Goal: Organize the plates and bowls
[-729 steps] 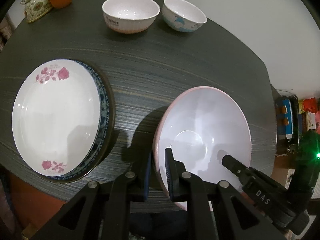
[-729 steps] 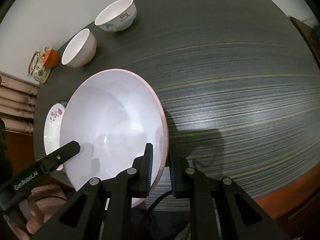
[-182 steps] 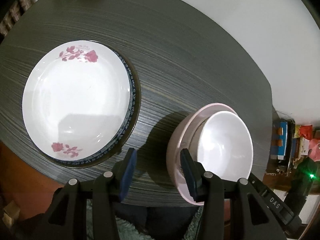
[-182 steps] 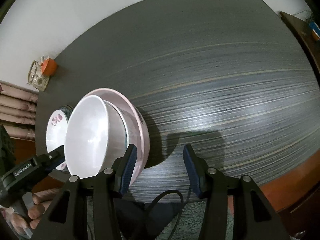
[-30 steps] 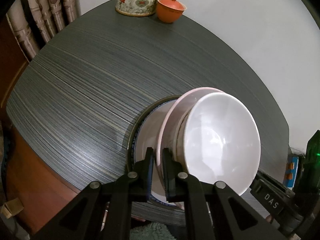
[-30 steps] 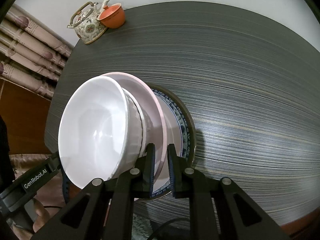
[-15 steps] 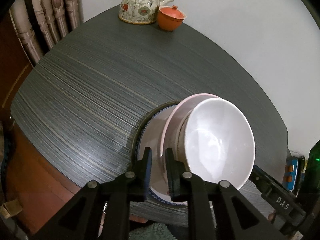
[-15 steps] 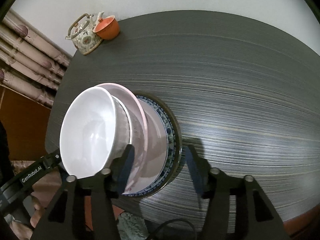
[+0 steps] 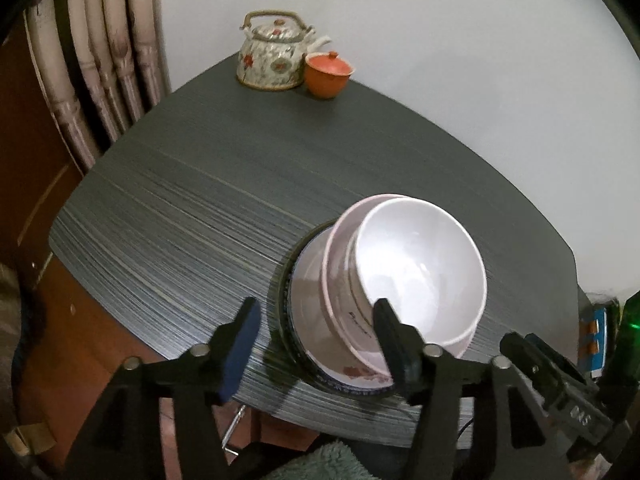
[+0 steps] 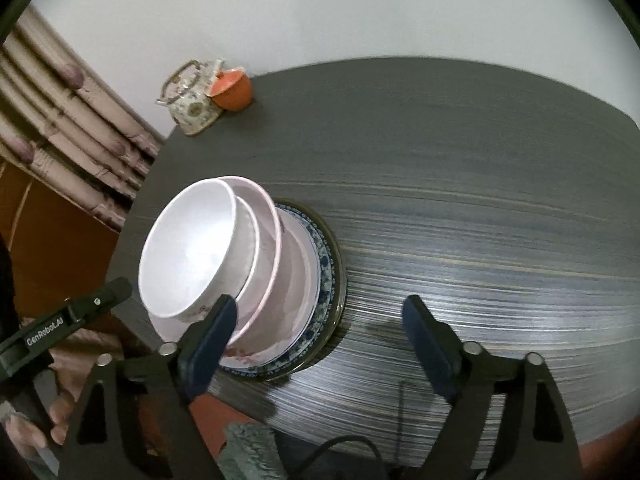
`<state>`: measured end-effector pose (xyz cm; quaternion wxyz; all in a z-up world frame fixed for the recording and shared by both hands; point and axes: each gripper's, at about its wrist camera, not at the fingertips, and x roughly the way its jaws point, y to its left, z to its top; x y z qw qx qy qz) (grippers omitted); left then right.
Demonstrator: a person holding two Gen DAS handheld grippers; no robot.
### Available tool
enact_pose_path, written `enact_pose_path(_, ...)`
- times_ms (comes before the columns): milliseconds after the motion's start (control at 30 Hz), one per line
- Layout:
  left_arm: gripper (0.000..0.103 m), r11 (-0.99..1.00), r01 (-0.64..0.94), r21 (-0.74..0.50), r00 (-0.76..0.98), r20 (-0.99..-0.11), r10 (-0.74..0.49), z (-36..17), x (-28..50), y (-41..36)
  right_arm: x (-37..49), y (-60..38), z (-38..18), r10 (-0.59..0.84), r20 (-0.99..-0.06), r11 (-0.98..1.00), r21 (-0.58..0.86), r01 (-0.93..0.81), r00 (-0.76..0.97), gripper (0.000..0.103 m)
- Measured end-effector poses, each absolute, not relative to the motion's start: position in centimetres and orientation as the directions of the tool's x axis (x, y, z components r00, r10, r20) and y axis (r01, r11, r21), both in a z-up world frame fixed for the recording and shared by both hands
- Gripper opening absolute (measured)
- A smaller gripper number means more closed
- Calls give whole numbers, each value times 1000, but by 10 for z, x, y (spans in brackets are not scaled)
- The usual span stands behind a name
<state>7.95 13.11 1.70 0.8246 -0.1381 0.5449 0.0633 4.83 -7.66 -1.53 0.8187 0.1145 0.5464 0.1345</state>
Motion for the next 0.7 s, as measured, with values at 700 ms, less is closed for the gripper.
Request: enact_pose_path(700,65,967,-253,2,464,-877,123,20,37,78,-19,-57,-13,388,-830,914,289,-285,401,103)
